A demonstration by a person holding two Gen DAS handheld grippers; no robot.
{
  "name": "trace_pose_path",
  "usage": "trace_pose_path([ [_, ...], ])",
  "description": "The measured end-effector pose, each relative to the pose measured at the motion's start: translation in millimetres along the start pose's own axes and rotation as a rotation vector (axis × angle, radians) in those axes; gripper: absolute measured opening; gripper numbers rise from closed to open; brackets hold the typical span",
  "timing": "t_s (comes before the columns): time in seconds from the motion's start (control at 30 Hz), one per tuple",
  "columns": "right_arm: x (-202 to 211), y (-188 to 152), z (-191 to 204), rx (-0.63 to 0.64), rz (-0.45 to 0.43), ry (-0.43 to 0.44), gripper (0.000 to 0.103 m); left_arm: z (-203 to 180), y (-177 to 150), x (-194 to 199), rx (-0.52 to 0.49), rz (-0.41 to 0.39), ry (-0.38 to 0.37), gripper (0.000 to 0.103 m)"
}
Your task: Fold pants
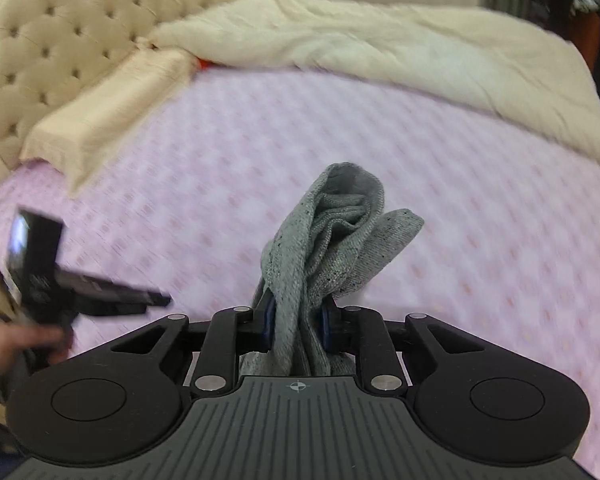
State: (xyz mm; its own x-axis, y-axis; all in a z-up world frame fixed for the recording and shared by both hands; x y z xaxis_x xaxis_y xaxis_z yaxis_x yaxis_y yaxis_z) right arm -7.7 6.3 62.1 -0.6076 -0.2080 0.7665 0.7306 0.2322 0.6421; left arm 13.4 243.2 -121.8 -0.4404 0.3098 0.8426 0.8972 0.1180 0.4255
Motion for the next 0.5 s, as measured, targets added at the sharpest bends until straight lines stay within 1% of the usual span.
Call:
trace_pose_path([
  [0.13, -1.7, 45.2, 58.4, 0.048, -0.068, 0.078, 0.020, 50.2, 0.0, 13.9, 0.101, -0.005, 0.013, 0.026],
  [0.23, -1.9, 80.8, 92.3, 0.022, -0.117, 0.200, 0.020, 83.2, -0.7, 25.4, 0.156, -0.016, 0.047, 0.027],
  [0.33, -12.5, 112.7, 110.0, -0.025, -0.160, 0.279, 0.019, 115.1, -0.3, 40.8, 0.208, -0.044, 0.085, 0.027],
  [0.4, -33.1, 122.9, 109.2, -0.073, -0.158, 0.286, 0.019, 132.3, 2.0, 53.5, 0.238, -0.074, 0.115, 0.027],
  [0.47, -70.2, 124.3, 105.7, -0.131, -0.130, 0.277, 0.020, 147.4, 4.0, 61.1, 0.259, -0.092, 0.153, 0.027],
  [0.5, -99.2, 121.4, 101.5, -0.162, -0.111, 0.263, 0.023, 153.3, 3.9, 62.7, 0.267, -0.091, 0.164, 0.029],
])
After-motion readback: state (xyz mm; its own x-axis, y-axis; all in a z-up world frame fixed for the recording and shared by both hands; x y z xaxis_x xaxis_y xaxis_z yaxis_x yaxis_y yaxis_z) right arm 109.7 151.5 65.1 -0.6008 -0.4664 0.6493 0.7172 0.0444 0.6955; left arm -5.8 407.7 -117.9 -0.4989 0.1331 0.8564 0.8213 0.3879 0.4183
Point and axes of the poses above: each gripper's, at about its wrist camera, not at the fingertips, and x roughly against the way its jaws point, z to its left, y to its top, the point moved 4 cm from there along -x, roughly the way its jaws point, and after that the axes turned 9 degrees about -y, right-handed, at the moved point
